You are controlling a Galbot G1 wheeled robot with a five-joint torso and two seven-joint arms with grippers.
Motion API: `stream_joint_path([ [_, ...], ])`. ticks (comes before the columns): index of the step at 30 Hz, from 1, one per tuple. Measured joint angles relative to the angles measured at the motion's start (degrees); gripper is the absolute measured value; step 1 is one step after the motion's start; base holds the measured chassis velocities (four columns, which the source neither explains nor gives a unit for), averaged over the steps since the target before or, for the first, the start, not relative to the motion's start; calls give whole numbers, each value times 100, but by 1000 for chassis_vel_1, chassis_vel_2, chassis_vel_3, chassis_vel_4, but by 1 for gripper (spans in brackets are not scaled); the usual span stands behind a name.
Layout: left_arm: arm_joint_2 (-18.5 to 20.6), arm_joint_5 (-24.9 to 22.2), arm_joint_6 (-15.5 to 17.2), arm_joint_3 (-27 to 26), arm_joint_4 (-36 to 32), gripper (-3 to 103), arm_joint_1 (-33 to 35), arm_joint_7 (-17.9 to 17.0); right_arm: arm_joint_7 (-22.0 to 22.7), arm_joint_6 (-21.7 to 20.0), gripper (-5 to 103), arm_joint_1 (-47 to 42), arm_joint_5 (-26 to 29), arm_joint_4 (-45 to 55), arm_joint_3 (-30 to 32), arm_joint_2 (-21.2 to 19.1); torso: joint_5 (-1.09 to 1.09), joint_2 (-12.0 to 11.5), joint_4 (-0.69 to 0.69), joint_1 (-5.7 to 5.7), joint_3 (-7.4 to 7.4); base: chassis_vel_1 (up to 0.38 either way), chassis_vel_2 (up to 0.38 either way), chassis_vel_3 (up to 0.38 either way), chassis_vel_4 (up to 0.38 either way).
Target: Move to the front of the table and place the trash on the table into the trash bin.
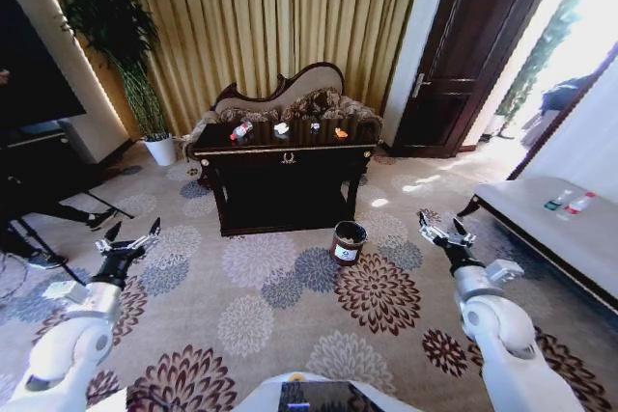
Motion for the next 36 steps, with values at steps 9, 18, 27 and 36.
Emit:
stream_joint_path([
  [9,-113,112,4,61,3,100,-31,14,-17,-84,100,-104,-199,99,0,79,0,0,0,0,0,0,0,0,0],
  [18,-69,117,16,62,29,100,-72,18,-151,-161,100,-56,-259,104,-72,91,0,0,0,0,0,0,0,0,0],
  [27,-39,118,28,98,78,100,-123,22,-245,-164,100,-26,-299,15,-161,93,0,1,0,-1,0,-71,60,56,-61],
  [36,-7,118,44,139,106,100,-175,23,-309,-165,100,-6,-302,-50,-168,103,1,-2,0,3,1,-176,169,166,-161],
])
